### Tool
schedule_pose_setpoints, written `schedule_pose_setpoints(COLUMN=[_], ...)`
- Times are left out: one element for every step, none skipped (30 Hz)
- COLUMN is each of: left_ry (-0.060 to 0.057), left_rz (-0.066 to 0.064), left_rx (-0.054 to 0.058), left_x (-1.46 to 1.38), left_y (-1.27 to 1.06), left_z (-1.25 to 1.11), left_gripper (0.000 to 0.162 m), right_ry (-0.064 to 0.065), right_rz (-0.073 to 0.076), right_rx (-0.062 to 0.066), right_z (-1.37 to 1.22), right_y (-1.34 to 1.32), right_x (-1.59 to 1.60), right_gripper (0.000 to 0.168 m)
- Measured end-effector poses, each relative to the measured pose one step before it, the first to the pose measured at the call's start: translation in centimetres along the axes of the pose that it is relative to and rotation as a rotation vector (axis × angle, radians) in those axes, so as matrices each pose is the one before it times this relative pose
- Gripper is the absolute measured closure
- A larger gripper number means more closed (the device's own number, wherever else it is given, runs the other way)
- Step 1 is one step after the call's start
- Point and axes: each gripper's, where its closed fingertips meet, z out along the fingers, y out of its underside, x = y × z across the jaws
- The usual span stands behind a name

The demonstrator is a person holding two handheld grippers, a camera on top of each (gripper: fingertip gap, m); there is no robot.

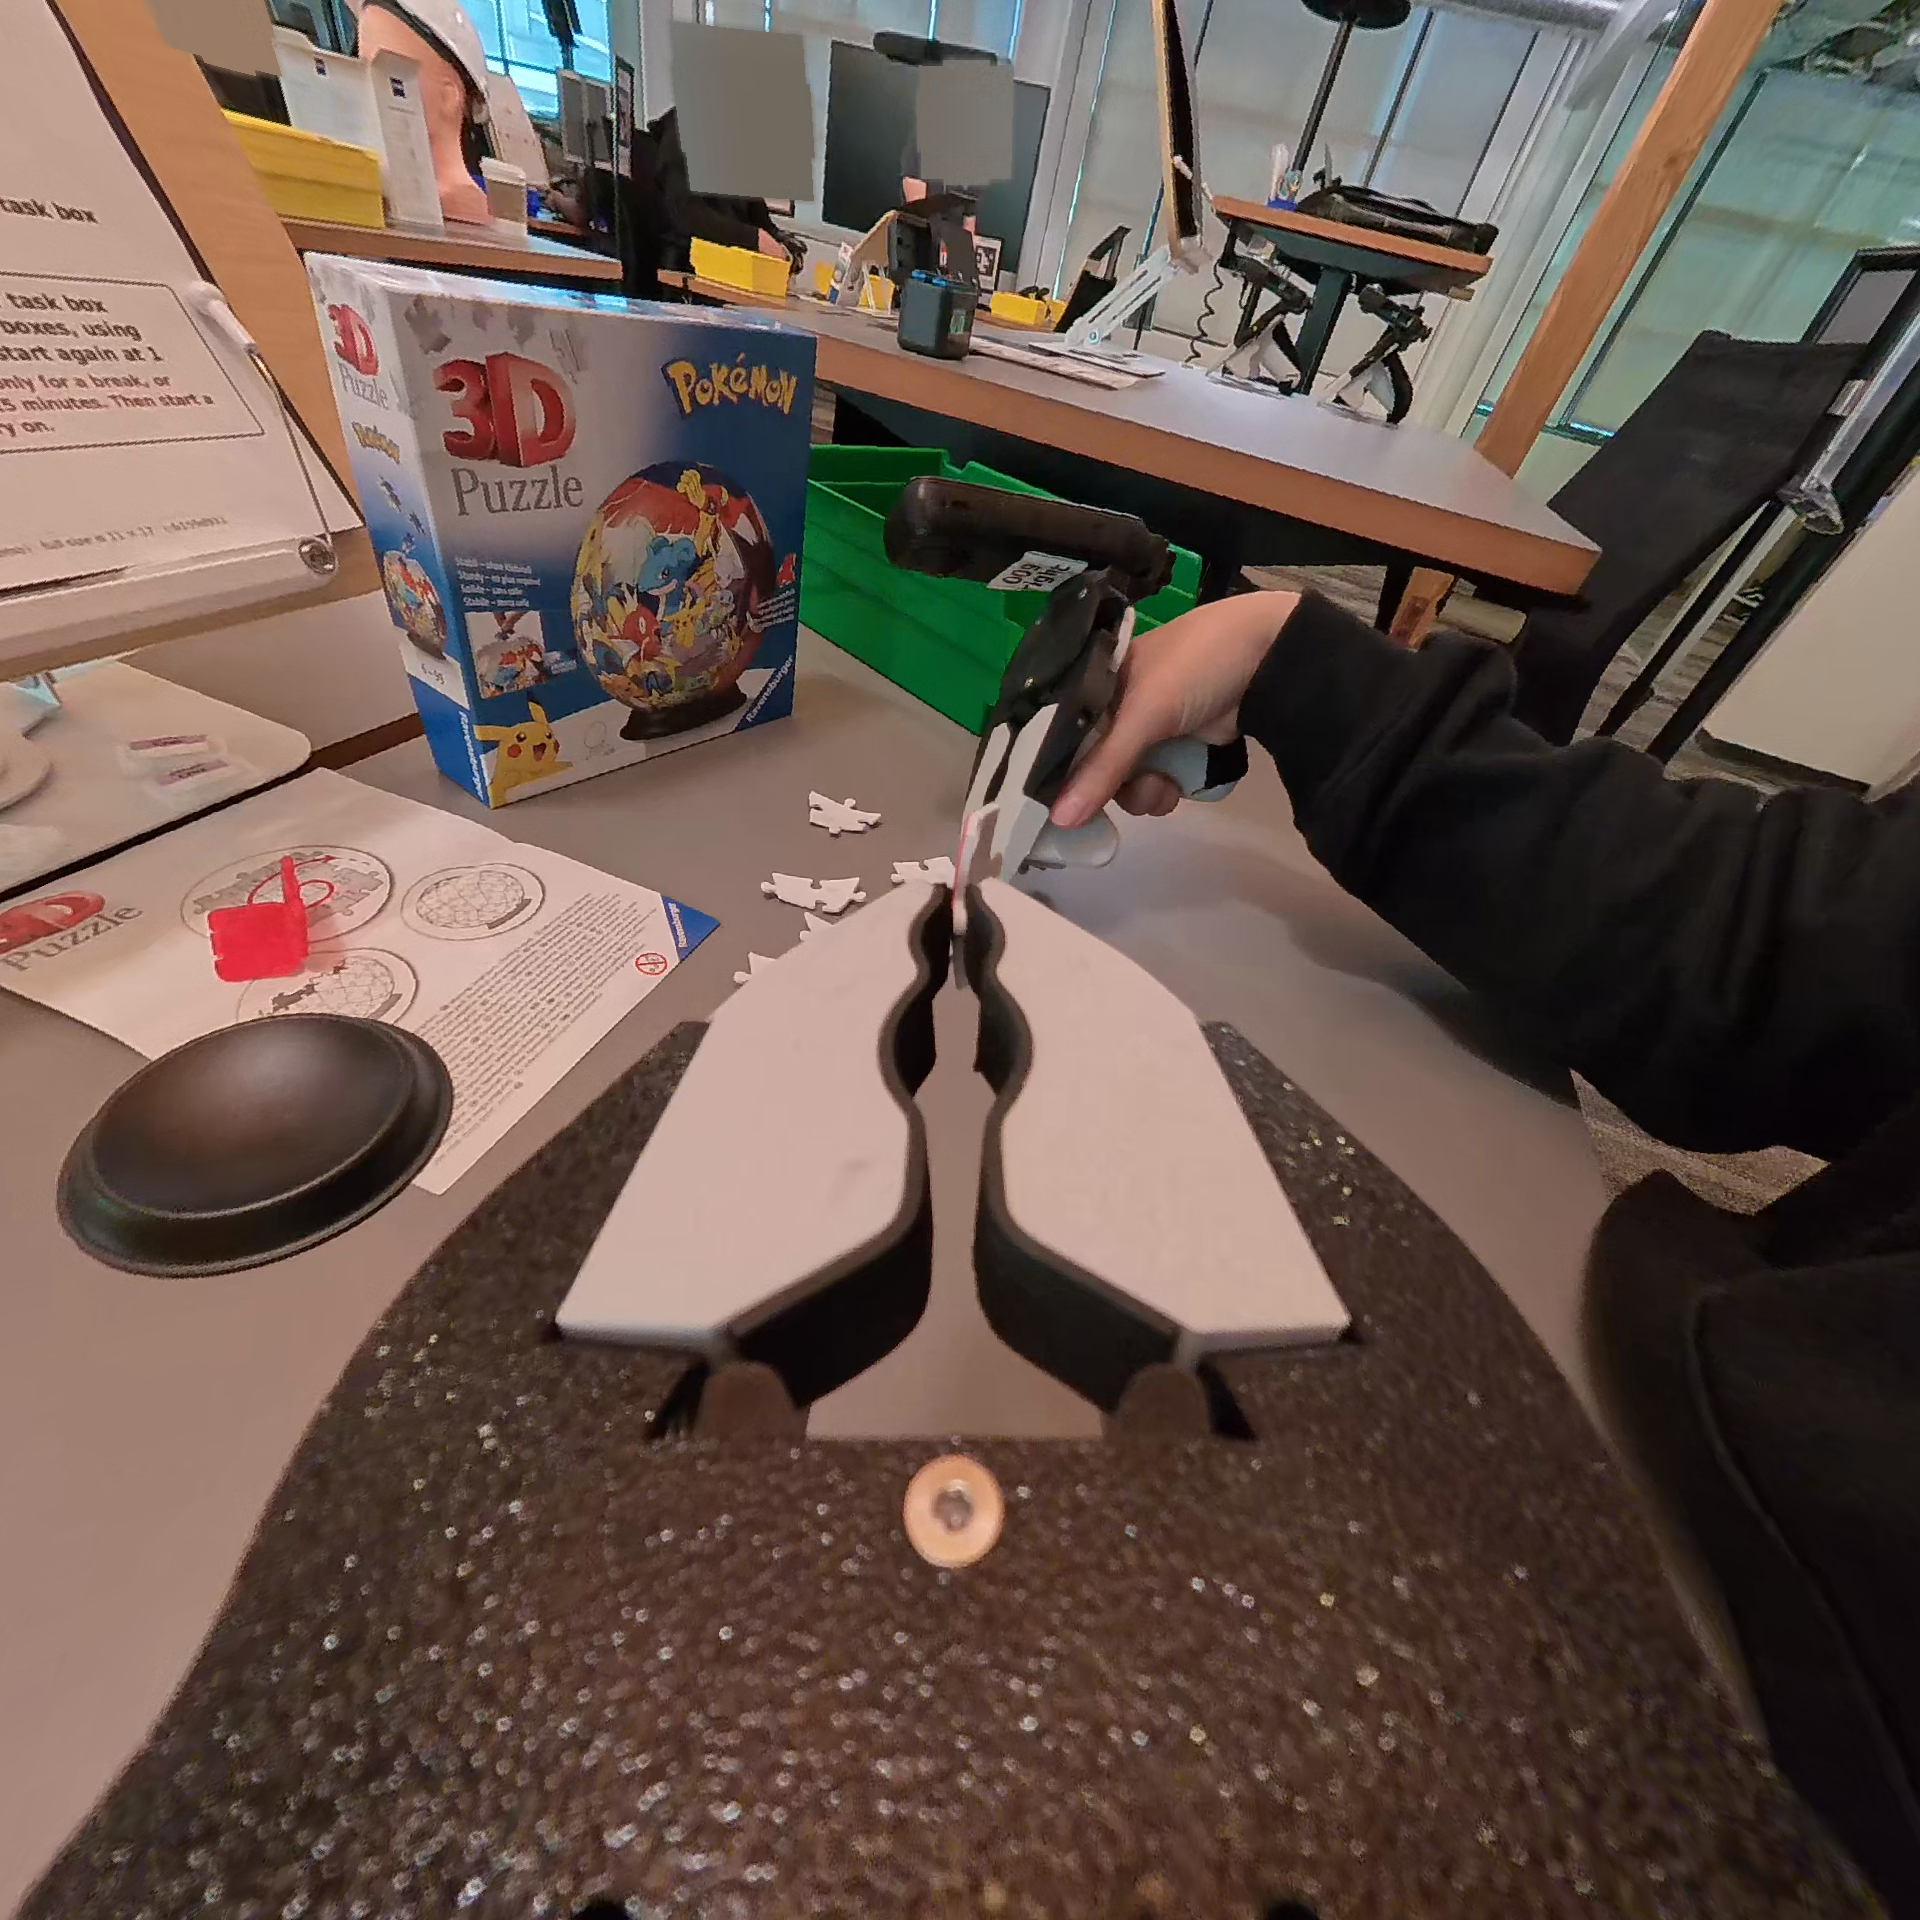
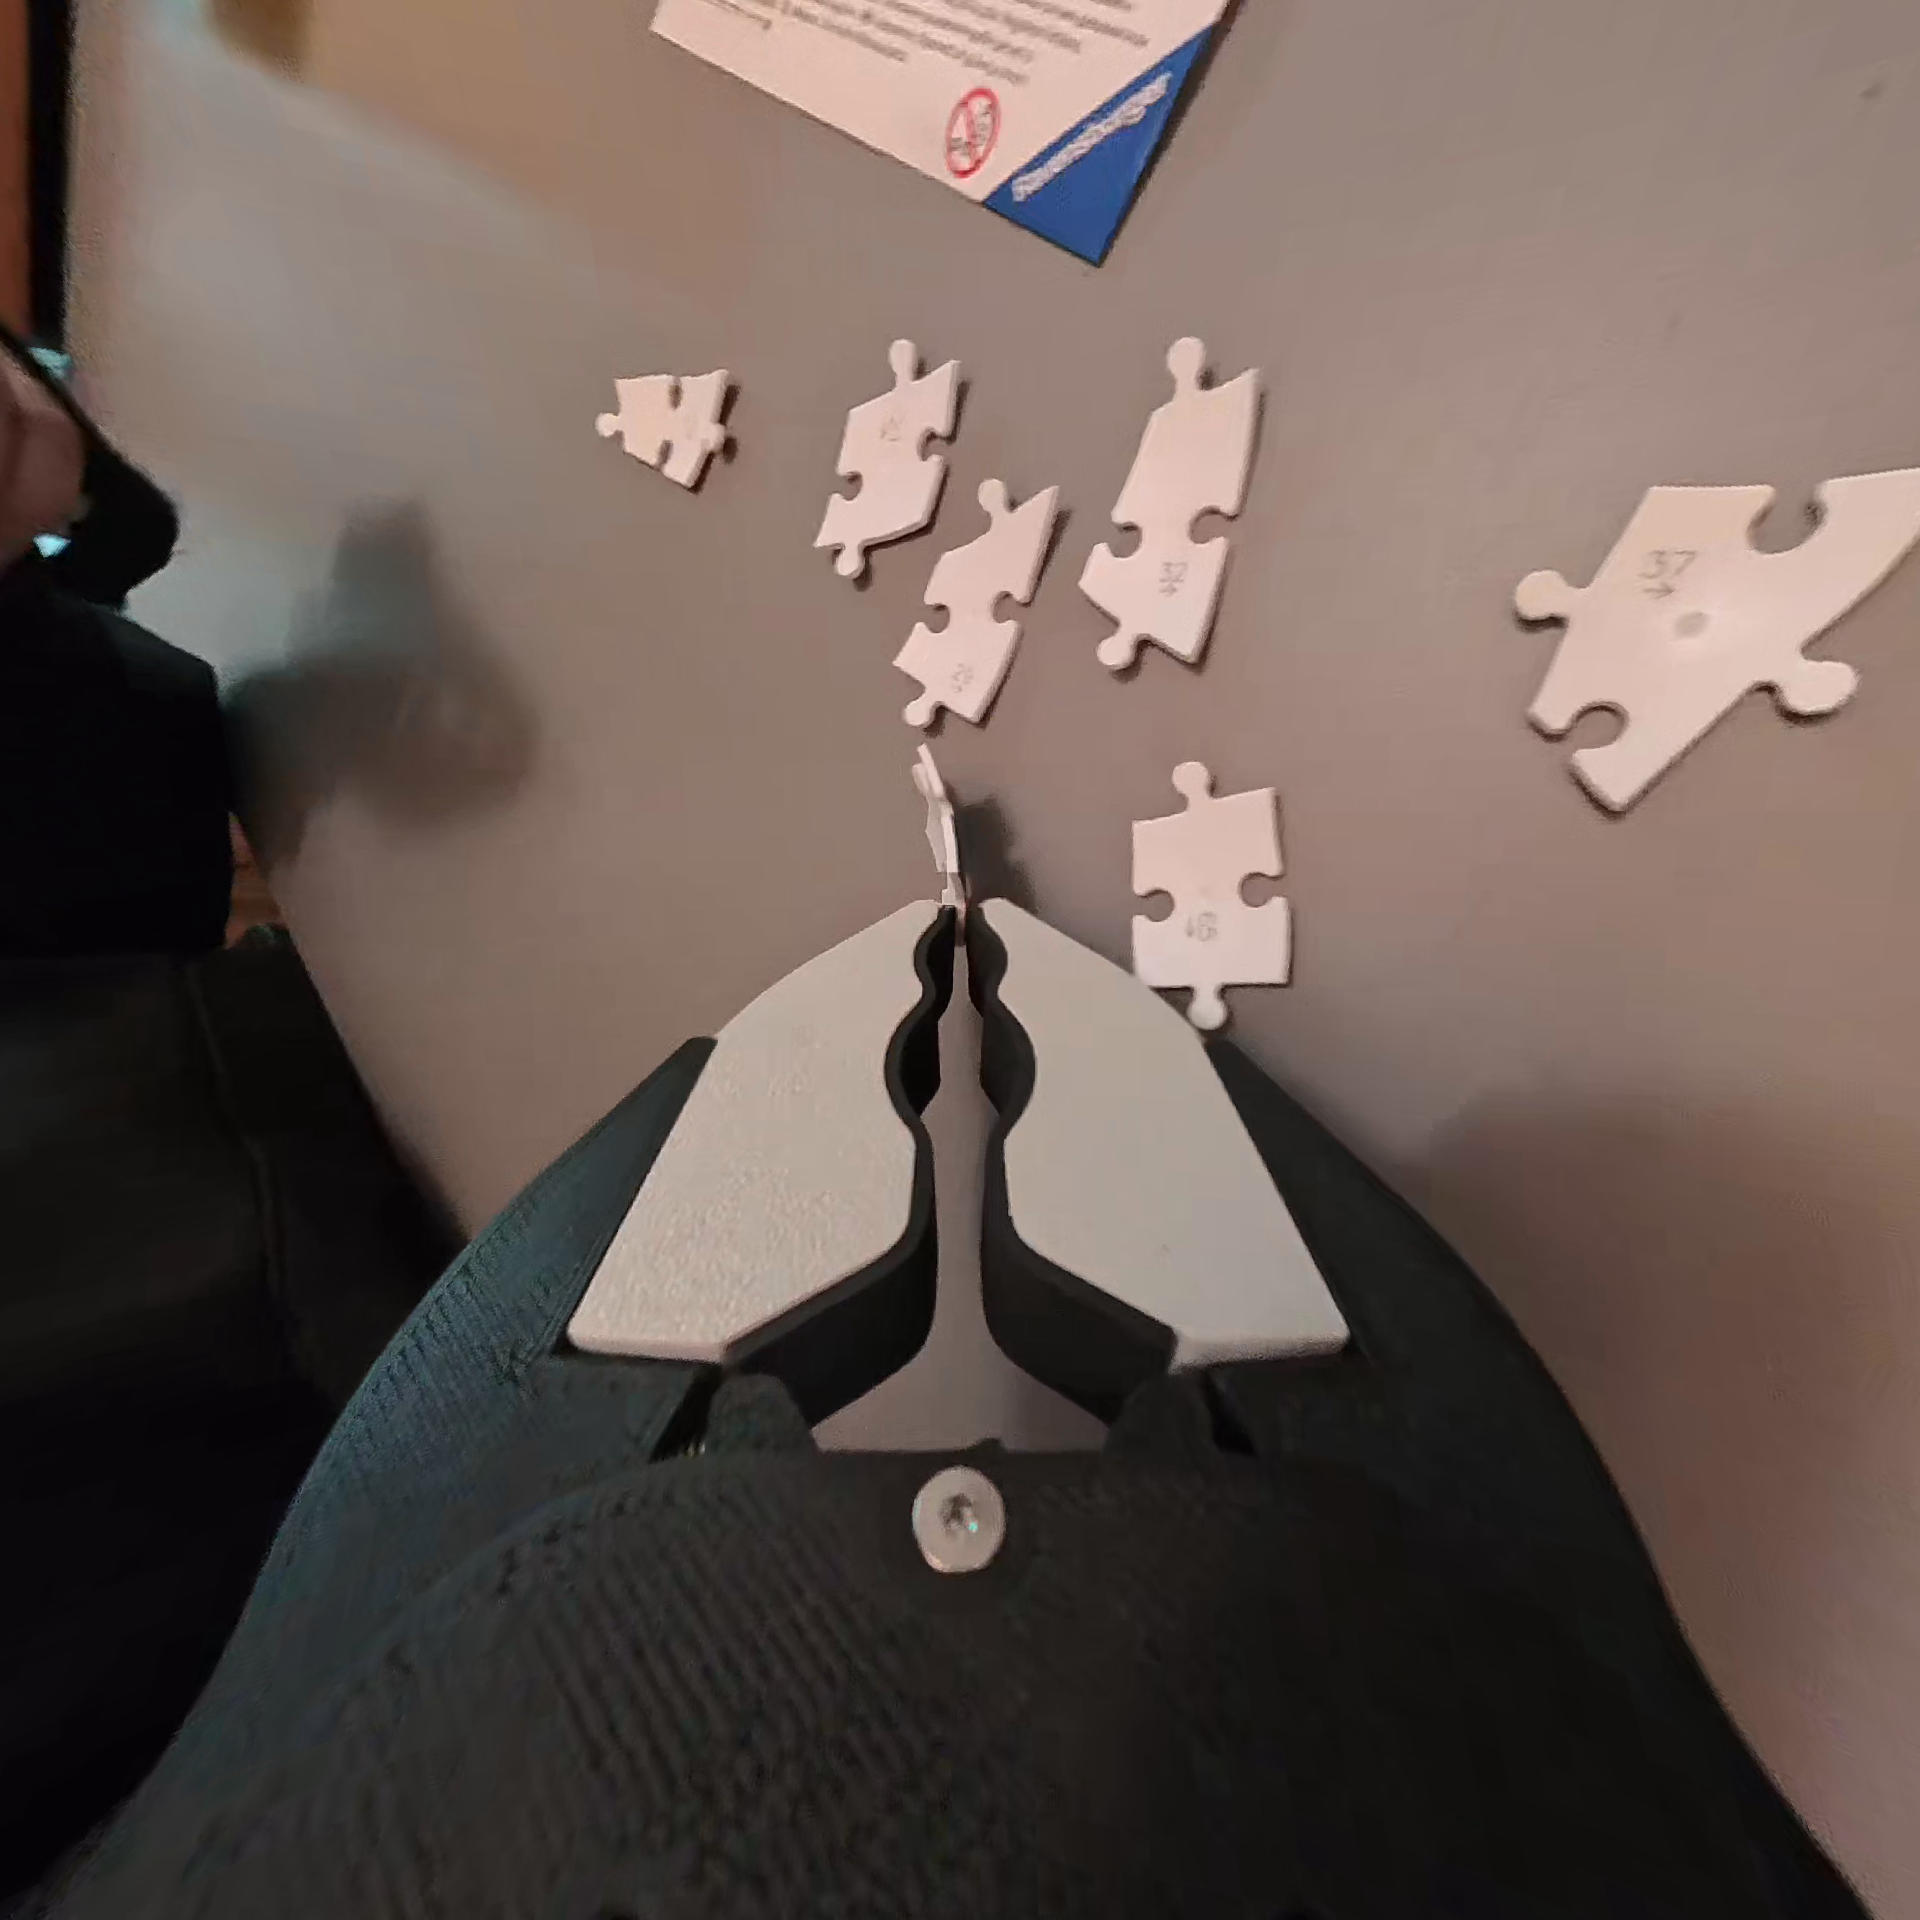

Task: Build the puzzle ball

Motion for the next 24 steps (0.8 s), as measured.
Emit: schedule_pose_setpoints(left_ry=[0.0014, 0.0003, -0.0005, -0.0002, 0.0012, 0.0015, 0.0003, -0.0001, 0.0004, 0.0001, -0.0002, 0.001, 0.0017, 0.0021, 0.0038, 0.0064, 0.0102, 0.0156, 0.0216, 0.0255, 0.0267, 0.0291, 0.0345, 0.036], left_rz=[0.0013, 0.0021, 0.0007, -0.0019, -0.0041, -0.0044, -0.003, -0.0012, 0.0, 0.0007, 0.0008, 0.0002, -0.0006, -0.0009, -0.0022, -0.0055, -0.0103, -0.0171, -0.0247, -0.0318, -0.0372, -0.0398, -0.041, -0.0413], left_rx=[-0.0003, 0.0007, 0.0009, 0.0012, 0.0014, 0.0018, 0.0024, 0.0022, 0.0007, 0.0003, 0.0003, -0.0007, -0.0011, 0.0008, 0.0026, 0.004, 0.0072, 0.0112, 0.0166, 0.0229, 0.0259, 0.0247, 0.0227, 0.0214], left_x=[0.057, 0.024, 0.001, -0.015, -0.009, 0.004, -0.004, 0.015, 0.031, 0.014, 0.024, 0.021, 0.017, 0.036, 0.052, 0.086, 0.129, 0.195, 0.258, 0.298, 0.279, 0.297, 0.351, 0.349], left_y=[0.0, -0.001, 0.001, 0.008, 0.018, 0.016, -0.009, -0.008, -0.006, 0.009, 0.011, 0.032, 0.021, -0.008, -0.034, -0.078, -0.117, -0.18, -0.251, -0.327, -0.351, -0.314, -0.295, -0.273], left_z=[0.023, 0.002, 0.009, 0.017, 0.039, 0.035, 0.039, 0.034, 0.022, 0.013, 0.015, -0.001, 0.0, -0.008, 0.003, 0.007, 0.009, 0.0, 0.01, 0.004, 0.014, 0.034, 0.067, 0.074], left_gripper=[0.161, 0.161, 0.161, 0.161, 0.161, 0.161, 0.161, 0.161, 0.161, 0.161, 0.161, 0.161, 0.161, 0.161, 0.161, 0.161, 0.161, 0.161, 0.161, 0.161, 0.161, 0.161, 0.161, 0.161], right_ry=[0.0261, 0.0214, 0.0196, 0.018, 0.0174, 0.0238, 0.0308, 0.0264, 0.0098, 0.0015, 0.0101, 0.019, 0.0214, 0.0187, 0.0195, 0.0253, 0.0318, 0.0318, 0.0254, 0.0047, -0.0251, -0.0432, -0.0579, -0.0713], right_rz=[0.0073, 0.0066, -0.0002, -0.0037, -0.0021, -0.0013, -0.0045, -0.0037, -0.008, -0.0068, -0.0031, -0.0072, -0.0157, -0.0183, -0.0192, -0.0205, -0.0254, -0.0408, -0.0609, -0.064, -0.0614, -0.0445, -0.0291, -0.0224], right_rx=[-0.0018, -0.0031, -0.0025, -0.0019, -0.0038, -0.0056, -0.003, 0.0027, 0.0069, 0.0105, 0.0061, 0.0026, 0.0038, 0.0087, 0.0099, 0.0109, 0.0189, 0.034, 0.054, 0.0731, 0.0842, 0.0896, 0.0923, 0.0953], right_z=[-0.168, -0.189, -0.163, -0.098, -0.019, 0.031, 0.011, -0.017, -0.042, -0.085, -0.14, -0.232, -0.312, -0.36, -0.411, -0.504, -0.573, -0.634, -0.643, -0.59, -0.476, -0.315, -0.12, 0.108], right_y=[-0.066, -0.059, -0.072, -0.069, -0.016, 0.049, 0.056, 0.028, -0.008, -0.057, -0.01, 0.054, 0.039, -0.041, -0.073, -0.075, -0.233, -0.543, -0.917, -1.269, -1.578, -1.751, -1.904, -1.919], right_x=[0.38, 0.3, 0.23, 0.176, 0.153, 0.255, 0.374, 0.314, 0.085, -0.041, 0.049, 0.087, 0.022, -0.053, -0.073, -0.06, -0.047, -0.184, -0.519, -1.061, -1.645, -1.97, -2.172, -2.304], right_gripper=[0.166, 0.166, 0.166, 0.166, 0.166, 0.165, 0.162, 0.159, 0.156, 0.153, 0.15, 0.147, 0.145, 0.142, 0.138, 0.135, 0.133, 0.13, 0.127, 0.126, 0.126, 0.128, 0.133, 0.136])
